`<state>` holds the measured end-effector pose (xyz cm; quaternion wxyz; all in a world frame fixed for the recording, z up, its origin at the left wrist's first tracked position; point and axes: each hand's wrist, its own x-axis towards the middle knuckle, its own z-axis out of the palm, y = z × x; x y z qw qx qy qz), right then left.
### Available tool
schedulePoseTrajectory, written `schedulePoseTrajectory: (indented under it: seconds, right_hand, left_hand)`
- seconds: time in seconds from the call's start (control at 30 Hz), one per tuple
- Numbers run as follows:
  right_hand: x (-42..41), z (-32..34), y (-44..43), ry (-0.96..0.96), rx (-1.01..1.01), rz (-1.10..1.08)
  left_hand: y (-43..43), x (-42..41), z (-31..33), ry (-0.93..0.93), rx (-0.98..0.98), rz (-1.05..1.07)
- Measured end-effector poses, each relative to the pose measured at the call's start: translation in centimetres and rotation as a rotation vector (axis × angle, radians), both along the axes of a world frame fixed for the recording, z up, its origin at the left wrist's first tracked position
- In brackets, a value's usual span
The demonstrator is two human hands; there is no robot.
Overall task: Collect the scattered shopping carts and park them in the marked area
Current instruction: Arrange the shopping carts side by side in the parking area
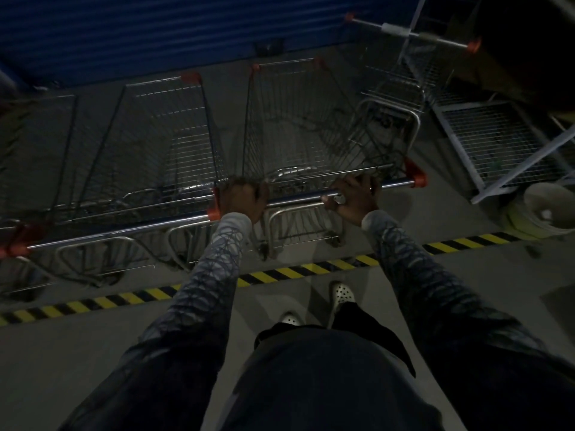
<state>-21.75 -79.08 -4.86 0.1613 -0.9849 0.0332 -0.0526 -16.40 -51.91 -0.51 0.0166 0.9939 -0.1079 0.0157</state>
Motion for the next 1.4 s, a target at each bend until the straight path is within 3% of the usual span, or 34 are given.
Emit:
schedulePoseTrajectory:
  seconds: [0.17, 0.33, 0.6, 1.4]
  right_hand:
    - [0.1, 0.4, 0.4, 0.031, -0.043, 0.0]
    - [-0.5, 0.2, 0.3, -0.058, -0.028, 0.019]
    - [-0.8, 0.2, 0.4, -0.159, -0.033, 0.007]
    - [-0.8, -0.5, 0.2, -0.141, -0.041, 0.011]
  left_hand:
    - [2.1, 0.4, -1.7, -0.111, 0.034, -0.043]
    - [3.0, 0.2, -2.2, -0.153, -0.01, -0.053]
    - [2.6, 0.1, -2.3, -0.118, -0.054, -0.011]
    - [2.1, -0.1, -2.3, -0.088, -0.111, 0.049]
